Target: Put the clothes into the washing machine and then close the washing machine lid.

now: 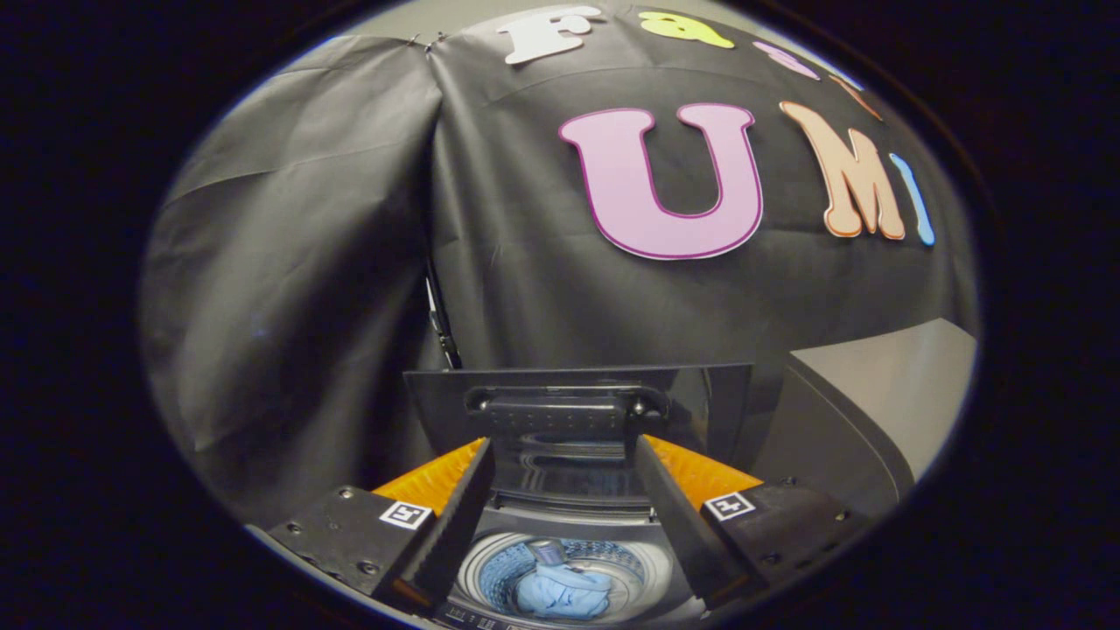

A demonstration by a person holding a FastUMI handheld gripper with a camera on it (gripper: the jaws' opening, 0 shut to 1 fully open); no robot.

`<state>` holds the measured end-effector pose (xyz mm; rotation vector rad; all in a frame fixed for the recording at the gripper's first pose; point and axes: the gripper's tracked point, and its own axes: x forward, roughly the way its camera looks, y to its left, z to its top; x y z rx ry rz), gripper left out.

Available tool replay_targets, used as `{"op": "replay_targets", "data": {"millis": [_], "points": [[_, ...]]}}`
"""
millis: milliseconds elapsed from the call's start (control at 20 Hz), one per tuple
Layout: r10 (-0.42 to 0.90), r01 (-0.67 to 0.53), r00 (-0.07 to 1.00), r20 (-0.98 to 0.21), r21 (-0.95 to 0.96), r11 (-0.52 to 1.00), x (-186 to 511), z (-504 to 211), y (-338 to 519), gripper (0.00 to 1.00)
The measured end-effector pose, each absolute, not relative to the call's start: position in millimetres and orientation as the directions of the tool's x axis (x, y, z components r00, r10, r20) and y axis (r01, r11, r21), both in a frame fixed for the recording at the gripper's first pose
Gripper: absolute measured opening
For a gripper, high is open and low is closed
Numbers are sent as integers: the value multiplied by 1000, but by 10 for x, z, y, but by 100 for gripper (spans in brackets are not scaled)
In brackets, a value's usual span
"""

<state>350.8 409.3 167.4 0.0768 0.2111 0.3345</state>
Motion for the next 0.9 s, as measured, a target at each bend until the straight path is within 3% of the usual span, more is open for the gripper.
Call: {"op": "replay_targets", "data": {"millis": [350,900], "points": [[321,-302,925,-206,116,946,3627,1573,4033,97],[311,-303,942,-123,76,950,3957,1852,4147,97]]}}
